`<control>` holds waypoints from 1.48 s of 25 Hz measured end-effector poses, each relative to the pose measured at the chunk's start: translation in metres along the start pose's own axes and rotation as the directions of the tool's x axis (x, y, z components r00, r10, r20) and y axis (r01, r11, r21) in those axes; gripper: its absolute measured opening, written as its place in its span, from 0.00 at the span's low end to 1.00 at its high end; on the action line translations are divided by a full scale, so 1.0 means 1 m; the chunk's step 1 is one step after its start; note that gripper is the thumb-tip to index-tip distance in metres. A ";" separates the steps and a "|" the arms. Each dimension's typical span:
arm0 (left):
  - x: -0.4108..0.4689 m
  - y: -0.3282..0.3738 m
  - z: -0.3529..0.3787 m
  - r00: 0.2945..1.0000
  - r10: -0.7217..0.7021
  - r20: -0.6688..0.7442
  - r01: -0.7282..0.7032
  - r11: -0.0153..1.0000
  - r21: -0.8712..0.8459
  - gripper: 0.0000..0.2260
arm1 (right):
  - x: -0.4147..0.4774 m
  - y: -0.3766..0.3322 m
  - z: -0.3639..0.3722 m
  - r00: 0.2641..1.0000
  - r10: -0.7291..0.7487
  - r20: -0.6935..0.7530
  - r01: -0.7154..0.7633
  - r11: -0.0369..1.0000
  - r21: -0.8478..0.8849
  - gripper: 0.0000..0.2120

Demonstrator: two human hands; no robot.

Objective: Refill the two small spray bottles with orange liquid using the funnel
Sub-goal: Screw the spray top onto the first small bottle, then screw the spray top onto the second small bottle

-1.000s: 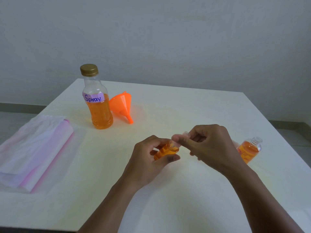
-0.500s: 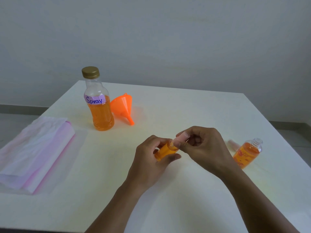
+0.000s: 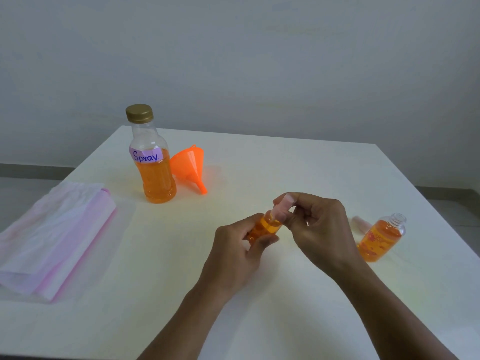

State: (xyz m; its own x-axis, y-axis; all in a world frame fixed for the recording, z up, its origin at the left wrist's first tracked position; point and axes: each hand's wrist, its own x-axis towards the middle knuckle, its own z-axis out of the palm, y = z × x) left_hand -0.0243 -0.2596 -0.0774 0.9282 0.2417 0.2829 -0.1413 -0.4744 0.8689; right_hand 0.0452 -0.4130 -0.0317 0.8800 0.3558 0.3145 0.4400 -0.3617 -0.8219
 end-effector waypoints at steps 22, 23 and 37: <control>-0.056 0.008 0.022 0.977 -0.074 -0.199 0.125 0.958 0.259 0.21 | -0.114 0.025 -0.098 0.999 -0.012 0.035 0.018 0.984 -0.179 0.06; -0.065 0.012 0.025 0.983 -0.044 -0.180 0.091 0.961 0.260 0.15 | -0.115 0.025 -0.109 1.000 0.006 0.010 -0.003 0.981 -0.192 0.07; 0.007 0.074 0.160 0.973 -0.132 0.189 0.146 0.988 -0.058 0.30 | -0.022 0.102 -0.166 0.968 0.223 -0.111 -0.248 0.898 -0.364 0.09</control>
State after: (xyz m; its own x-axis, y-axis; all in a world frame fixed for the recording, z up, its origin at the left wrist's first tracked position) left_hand 0.0267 -0.4289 -0.0764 0.9869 0.1382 0.0836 -0.0243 -0.3844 0.9228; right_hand 0.1007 -0.6006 -0.0437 0.9703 0.1683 0.1739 0.2413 -0.7267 -0.6432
